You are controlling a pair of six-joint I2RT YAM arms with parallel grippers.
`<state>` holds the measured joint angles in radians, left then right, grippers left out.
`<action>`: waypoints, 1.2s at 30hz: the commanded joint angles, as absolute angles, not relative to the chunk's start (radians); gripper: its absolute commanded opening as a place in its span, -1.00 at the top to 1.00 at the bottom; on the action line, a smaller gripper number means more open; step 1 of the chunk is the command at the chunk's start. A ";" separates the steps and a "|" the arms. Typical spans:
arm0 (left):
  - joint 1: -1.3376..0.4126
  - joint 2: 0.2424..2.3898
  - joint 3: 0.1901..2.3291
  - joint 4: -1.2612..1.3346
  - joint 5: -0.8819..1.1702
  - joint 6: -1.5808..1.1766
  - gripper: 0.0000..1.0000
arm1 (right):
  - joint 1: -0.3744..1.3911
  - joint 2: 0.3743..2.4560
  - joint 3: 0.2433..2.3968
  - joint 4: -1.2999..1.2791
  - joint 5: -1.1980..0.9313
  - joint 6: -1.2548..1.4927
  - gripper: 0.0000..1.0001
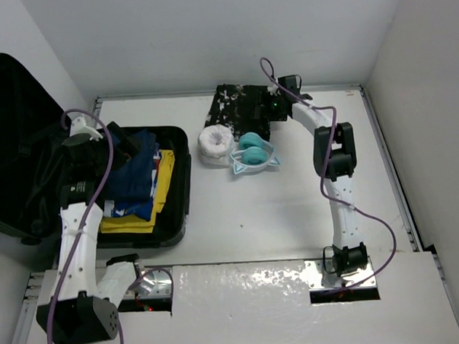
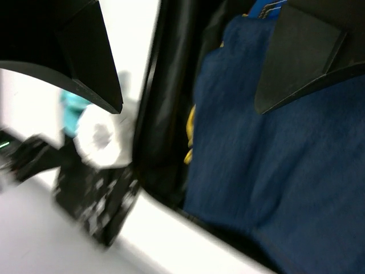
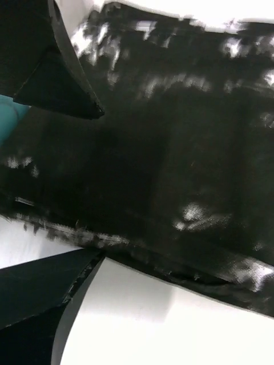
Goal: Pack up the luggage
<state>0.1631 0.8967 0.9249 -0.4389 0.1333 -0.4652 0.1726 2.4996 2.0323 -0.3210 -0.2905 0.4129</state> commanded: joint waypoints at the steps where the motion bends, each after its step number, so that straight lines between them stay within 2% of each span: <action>1: 0.156 0.917 0.897 -0.431 0.193 -0.374 -0.99 | 0.173 2.530 2.070 -0.417 -0.264 0.428 -0.80; 3: 0.156 0.905 0.890 -0.426 0.206 -0.376 -0.99 | 0.173 2.522 2.007 -0.390 -0.216 0.460 -0.65; 5: 0.156 0.894 0.870 -0.408 0.229 -0.383 -0.99 | 0.172 2.534 1.999 -0.399 -0.192 0.508 -0.33; 6: 0.156 0.888 0.865 -0.410 0.232 -0.383 -0.99 | 0.172 2.539 1.999 -0.399 -0.181 0.531 0.10; 7: 0.156 0.884 0.861 -0.410 0.233 -0.383 -0.99 | 0.170 2.543 2.000 -0.403 -0.167 0.543 0.33; 9: 0.156 0.874 0.850 -0.411 0.229 -0.377 -0.99 | 0.167 2.545 1.991 -0.402 -0.146 0.572 0.76; 11: 0.156 0.870 0.844 -0.423 0.229 -0.364 -0.99 | 0.152 2.539 1.974 -0.393 -0.143 0.595 1.00; 13: 0.156 0.864 0.832 -0.428 0.229 -0.356 -0.99 | 0.120 2.491 1.928 -0.385 -0.077 0.650 1.00; 20: 0.150 0.856 0.813 -0.437 0.209 -0.365 -0.99 | -0.075 2.064 1.267 -0.062 0.156 0.887 1.00; 22: 0.143 0.854 0.818 -0.440 0.206 -0.368 -0.99 | -0.125 1.946 1.189 -0.051 0.189 0.865 1.00; 28: 0.133 0.838 0.802 -0.405 0.251 -0.417 -1.00 | -0.169 1.690 0.932 -0.096 0.251 0.782 1.00; 32: 0.094 0.804 0.790 -0.385 0.259 -0.460 -1.00 | -0.167 1.472 0.708 -0.046 0.259 0.842 1.00; 36: 0.051 0.785 0.798 -0.399 0.252 -0.488 -1.00 | -0.167 1.252 0.482 0.026 0.194 0.862 0.86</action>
